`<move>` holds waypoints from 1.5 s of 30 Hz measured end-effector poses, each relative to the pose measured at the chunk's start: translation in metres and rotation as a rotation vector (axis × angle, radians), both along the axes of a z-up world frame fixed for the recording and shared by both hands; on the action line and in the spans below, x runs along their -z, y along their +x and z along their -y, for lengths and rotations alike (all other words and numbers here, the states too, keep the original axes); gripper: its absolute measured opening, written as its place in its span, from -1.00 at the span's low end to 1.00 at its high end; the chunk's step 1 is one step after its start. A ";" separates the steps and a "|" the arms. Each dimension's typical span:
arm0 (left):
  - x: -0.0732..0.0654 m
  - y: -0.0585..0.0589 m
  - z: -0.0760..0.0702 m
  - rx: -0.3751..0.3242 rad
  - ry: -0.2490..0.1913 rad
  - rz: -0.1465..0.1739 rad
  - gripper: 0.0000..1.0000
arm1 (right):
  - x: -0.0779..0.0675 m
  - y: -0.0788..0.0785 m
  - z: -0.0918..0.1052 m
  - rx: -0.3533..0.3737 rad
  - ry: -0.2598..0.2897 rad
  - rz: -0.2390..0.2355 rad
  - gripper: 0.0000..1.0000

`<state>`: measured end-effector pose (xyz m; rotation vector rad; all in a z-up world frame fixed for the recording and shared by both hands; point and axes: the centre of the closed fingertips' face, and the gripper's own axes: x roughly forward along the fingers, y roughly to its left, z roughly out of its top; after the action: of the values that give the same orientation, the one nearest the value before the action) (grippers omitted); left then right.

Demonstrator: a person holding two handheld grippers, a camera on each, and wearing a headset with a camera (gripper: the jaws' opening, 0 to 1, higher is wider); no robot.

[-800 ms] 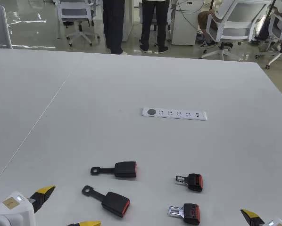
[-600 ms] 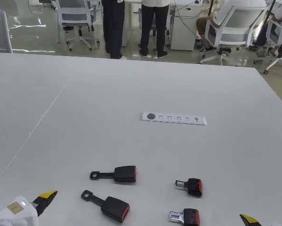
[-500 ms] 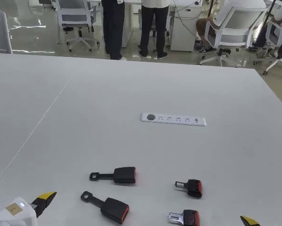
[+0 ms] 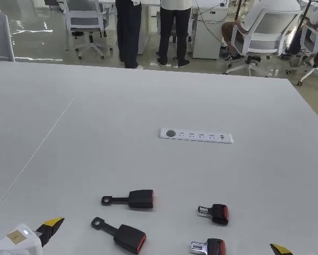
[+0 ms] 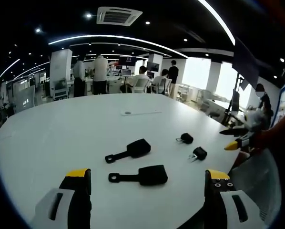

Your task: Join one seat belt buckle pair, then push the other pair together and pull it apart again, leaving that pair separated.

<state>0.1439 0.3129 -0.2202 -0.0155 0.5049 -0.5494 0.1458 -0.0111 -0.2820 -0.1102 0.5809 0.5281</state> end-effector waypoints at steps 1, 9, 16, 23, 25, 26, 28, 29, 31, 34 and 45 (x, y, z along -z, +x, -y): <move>0.000 0.000 0.000 -0.001 -0.002 0.000 1.00 | 0.000 0.000 0.000 0.001 0.000 -0.001 0.80; 0.002 -0.003 -0.001 -0.005 -0.002 -0.007 1.00 | -0.002 0.002 0.003 0.010 0.005 0.006 0.80; 0.002 0.002 -0.002 0.000 -0.001 -0.003 1.00 | 0.000 0.002 0.003 0.009 0.007 0.004 0.80; 0.002 0.004 0.002 0.010 -0.004 -0.001 1.00 | 0.000 0.002 0.004 0.014 0.007 0.004 0.80; 0.001 0.003 0.004 0.010 -0.004 -0.001 1.00 | 0.000 0.002 0.004 0.015 0.010 0.006 0.80; 0.001 0.003 0.004 0.010 -0.005 -0.001 1.00 | 0.000 0.002 0.004 0.016 0.009 0.006 0.80; 0.002 0.003 0.002 0.011 -0.005 -0.002 1.00 | 0.000 0.001 0.004 0.017 0.010 0.006 0.81; 0.002 0.003 0.002 0.011 -0.004 -0.002 1.00 | 0.000 0.000 0.004 0.017 0.012 0.006 0.81; 0.001 0.002 0.002 0.010 -0.004 -0.002 1.00 | 0.000 0.000 0.004 0.018 0.008 0.008 0.81; -0.001 0.003 0.003 0.011 -0.003 0.001 1.00 | -0.003 0.002 0.004 0.021 0.011 0.017 0.81; -0.001 0.001 0.003 0.018 0.004 -0.007 1.00 | -0.009 0.005 0.001 0.011 0.012 0.035 0.82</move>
<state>0.1453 0.3104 -0.2194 -0.0095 0.5132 -0.5662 0.1507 -0.0117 -0.2729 -0.1050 0.5440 0.5177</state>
